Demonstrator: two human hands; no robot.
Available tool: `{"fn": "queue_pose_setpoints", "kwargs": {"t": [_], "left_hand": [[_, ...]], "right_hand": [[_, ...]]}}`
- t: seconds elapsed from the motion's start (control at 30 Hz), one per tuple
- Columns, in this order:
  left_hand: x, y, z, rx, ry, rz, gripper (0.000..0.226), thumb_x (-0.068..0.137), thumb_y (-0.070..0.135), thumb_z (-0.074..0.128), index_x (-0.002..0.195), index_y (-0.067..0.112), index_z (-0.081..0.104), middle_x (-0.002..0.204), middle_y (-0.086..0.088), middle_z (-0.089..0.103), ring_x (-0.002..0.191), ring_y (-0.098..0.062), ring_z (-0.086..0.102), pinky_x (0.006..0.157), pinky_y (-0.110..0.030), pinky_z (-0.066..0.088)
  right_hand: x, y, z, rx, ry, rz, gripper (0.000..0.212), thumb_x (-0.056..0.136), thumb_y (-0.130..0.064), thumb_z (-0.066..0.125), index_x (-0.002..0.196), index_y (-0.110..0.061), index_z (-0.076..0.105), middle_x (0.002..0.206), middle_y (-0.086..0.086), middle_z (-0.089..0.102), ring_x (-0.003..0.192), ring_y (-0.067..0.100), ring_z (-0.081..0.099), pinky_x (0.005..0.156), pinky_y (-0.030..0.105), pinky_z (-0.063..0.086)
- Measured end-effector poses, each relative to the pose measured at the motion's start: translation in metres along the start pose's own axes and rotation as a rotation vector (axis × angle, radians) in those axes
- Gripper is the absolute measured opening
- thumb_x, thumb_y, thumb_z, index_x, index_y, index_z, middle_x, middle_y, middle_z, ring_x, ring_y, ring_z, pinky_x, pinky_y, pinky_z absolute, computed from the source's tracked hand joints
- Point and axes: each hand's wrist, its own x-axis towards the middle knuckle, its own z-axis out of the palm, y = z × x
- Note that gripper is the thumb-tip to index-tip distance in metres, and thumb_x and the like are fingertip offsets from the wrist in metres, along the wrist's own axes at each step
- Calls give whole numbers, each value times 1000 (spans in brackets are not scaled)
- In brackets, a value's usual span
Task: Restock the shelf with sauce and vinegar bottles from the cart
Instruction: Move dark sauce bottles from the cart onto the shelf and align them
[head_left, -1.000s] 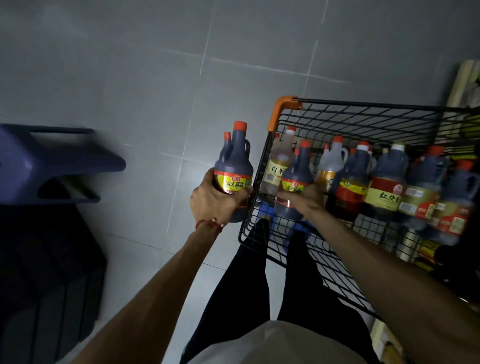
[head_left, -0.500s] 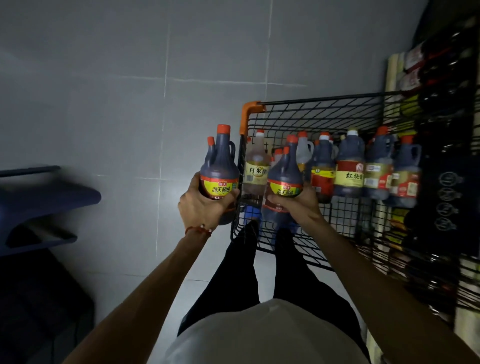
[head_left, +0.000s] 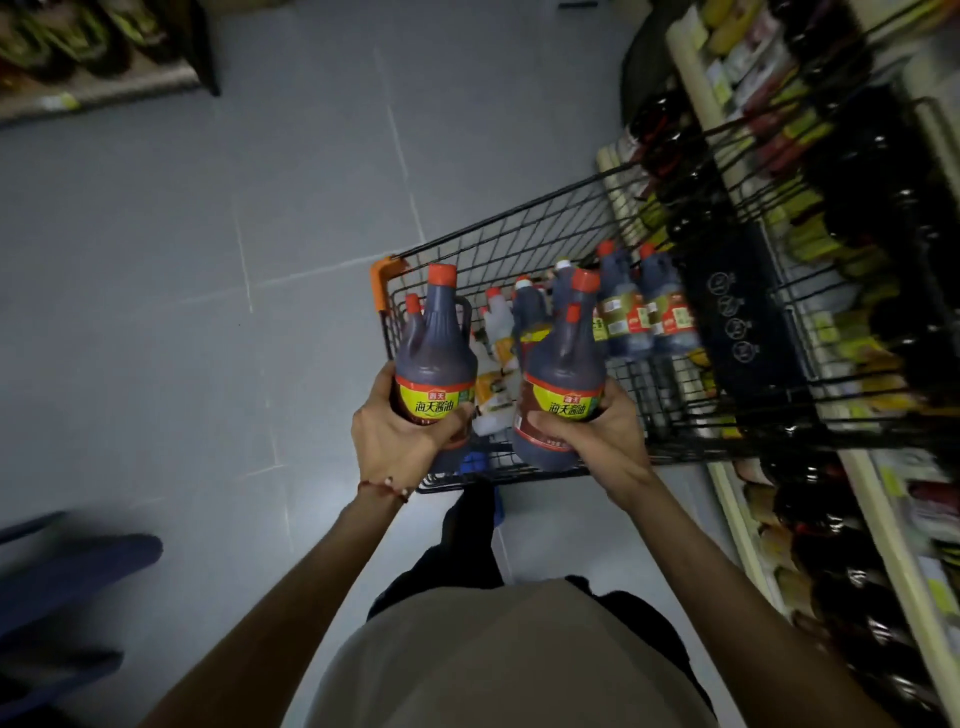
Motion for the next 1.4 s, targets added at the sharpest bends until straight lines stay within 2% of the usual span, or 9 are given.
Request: {"fn": "queue_pose_setpoints", "kwargs": {"t": [0.23, 0.43, 0.63, 0.8, 0.87, 1.0, 1.1, 1.23, 1.4], "left_hand": [[-65, 36, 40, -45, -180, 176, 87, 54, 58, 83, 129, 20, 60, 103, 13, 70, 90, 2, 68, 76, -11, 56], [-156, 57, 83, -110, -378, 280, 86, 52, 49, 88, 127, 20, 58, 108, 8, 74, 92, -7, 72, 83, -34, 61], [-242, 74, 126, -116, -597, 356, 85, 50, 44, 91, 126, 25, 58, 109, 7, 74, 95, -11, 73, 86, -45, 61], [-304, 94, 159, -88, -744, 422, 92, 44, 48, 85, 124, 21, 49, 112, 9, 67, 97, -6, 69, 84, -37, 58], [-323, 101, 175, -79, -801, 448, 91, 45, 44, 87, 124, 17, 49, 112, 10, 66, 94, 2, 67, 80, -26, 56], [-352, 115, 215, -59, -929, 516, 86, 59, 7, 98, 129, 13, 47, 112, 17, 61, 89, 19, 62, 77, -12, 51], [-375, 130, 242, -55, -1035, 542, 95, 52, 22, 98, 131, 14, 47, 113, 18, 62, 90, 16, 63, 74, -10, 52], [-402, 149, 283, -37, -1136, 544, 87, 39, 38, 90, 115, 35, 50, 108, 19, 66, 90, 12, 66, 79, -19, 56], [-424, 175, 353, 6, -1165, 581, 81, 38, 41, 92, 110, 37, 56, 110, 7, 71, 99, -11, 71, 88, -46, 59]], "right_hand": [[-94, 25, -69, 112, 177, -147, 92, 55, -36, 101, 137, -18, 62, 127, 0, 73, 117, 23, 71, 98, 50, 58], [-197, 63, -130, 196, 352, -244, 102, 51, -48, 101, 138, -13, 60, 129, 2, 73, 117, 24, 71, 97, 48, 59], [-296, 108, -181, 257, 566, -259, 81, 62, -16, 96, 136, -13, 61, 123, 1, 75, 110, 20, 74, 93, 44, 60], [-364, 139, -213, 310, 750, -246, 77, 65, -7, 96, 133, -15, 61, 120, -2, 75, 103, 14, 74, 85, 31, 62], [-385, 148, -225, 333, 823, -243, 75, 65, -4, 96, 130, -17, 61, 116, -5, 75, 99, 10, 75, 79, 24, 61], [-415, 167, -251, 368, 946, -220, 74, 64, -3, 96, 128, -18, 60, 114, -7, 74, 94, 6, 74, 75, 20, 60], [-427, 180, -275, 359, 1038, -185, 74, 63, -4, 97, 126, -20, 60, 114, -5, 74, 94, 7, 74, 75, 22, 60], [-436, 193, -312, 340, 1118, -144, 82, 60, -7, 99, 130, -20, 58, 115, -6, 73, 97, 8, 73, 80, 25, 59], [-445, 201, -367, 313, 1203, -115, 83, 59, -4, 99, 128, -20, 57, 115, -5, 73, 96, 9, 73, 78, 24, 59]]}}
